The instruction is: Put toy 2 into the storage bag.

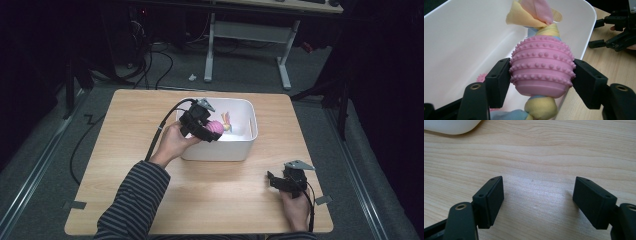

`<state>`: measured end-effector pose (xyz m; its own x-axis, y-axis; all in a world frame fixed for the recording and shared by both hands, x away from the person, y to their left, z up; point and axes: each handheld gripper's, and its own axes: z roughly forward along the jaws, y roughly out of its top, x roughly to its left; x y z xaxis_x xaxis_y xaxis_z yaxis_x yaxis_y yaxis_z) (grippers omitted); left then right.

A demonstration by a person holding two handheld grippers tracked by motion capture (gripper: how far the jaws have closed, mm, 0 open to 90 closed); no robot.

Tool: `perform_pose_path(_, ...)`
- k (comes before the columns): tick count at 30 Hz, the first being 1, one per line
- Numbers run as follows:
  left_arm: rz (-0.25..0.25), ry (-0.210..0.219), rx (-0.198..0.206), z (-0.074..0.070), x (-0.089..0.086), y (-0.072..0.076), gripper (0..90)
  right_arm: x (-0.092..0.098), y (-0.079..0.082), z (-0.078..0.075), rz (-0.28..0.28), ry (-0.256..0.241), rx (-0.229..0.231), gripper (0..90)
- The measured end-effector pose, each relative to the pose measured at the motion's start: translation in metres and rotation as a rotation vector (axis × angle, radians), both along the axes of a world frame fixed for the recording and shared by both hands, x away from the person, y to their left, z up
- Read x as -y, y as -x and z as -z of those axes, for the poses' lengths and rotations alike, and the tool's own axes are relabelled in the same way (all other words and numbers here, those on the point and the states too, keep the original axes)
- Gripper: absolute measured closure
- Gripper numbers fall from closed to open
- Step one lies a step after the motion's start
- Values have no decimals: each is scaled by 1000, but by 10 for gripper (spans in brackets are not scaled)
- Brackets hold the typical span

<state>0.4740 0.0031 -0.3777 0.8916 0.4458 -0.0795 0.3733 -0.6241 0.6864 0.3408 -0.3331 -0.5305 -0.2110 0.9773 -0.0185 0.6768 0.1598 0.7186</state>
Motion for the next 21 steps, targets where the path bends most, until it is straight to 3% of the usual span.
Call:
perform_pose_path(16, -1, 22, -16, 2, -3, -1, 325, 0, 0, 0, 2, -1, -1, 251)
perform_pose_path(21, -4, 37, -4, -2, -7, 1, 288, 0, 0, 0, 1, -1, -1, 251)
